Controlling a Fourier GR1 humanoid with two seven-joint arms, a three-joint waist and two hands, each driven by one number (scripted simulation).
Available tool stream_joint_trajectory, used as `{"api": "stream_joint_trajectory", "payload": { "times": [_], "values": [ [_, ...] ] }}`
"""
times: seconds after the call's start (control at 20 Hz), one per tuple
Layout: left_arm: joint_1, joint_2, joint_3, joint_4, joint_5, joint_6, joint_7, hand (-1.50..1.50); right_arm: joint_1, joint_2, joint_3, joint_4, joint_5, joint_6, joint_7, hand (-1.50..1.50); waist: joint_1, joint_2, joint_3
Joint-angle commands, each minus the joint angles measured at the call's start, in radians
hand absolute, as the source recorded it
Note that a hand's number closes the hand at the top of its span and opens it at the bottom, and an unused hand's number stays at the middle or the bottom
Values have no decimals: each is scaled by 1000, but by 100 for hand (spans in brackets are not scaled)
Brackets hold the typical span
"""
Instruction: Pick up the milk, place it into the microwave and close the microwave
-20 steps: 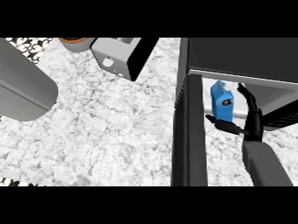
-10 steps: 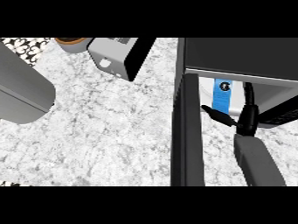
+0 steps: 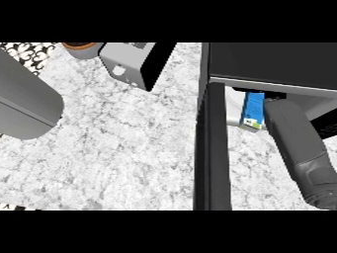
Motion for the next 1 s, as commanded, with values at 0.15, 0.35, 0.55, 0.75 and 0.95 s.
{"api": "stream_joint_trajectory", "payload": {
  "times": [0.15,0.35,0.55,0.75,0.95],
  "values": [
    [14,-65,-46,16,-96,-15,-29,-150,-131,-75,6,147,19,134,-15,-150,-29,-11,-8],
    [28,-95,-107,14,-126,-68,-54,-150,-126,-92,-23,190,-6,192,-63,-150,-49,-16,-8],
    [27,-116,-177,18,-181,-107,-55,-150,-64,-77,-60,193,-66,358,-168,-150,-87,-27,-8],
    [13,-125,-238,82,-251,-172,-71,-150,-49,-92,-82,211,-104,530,-197,-150,-101,-32,-9],
    [25,-139,-310,66,-323,-200,-62,-150,-5,-63,-112,208,-159,668,-216,-150,-118,-43,-9]
  ]
}}
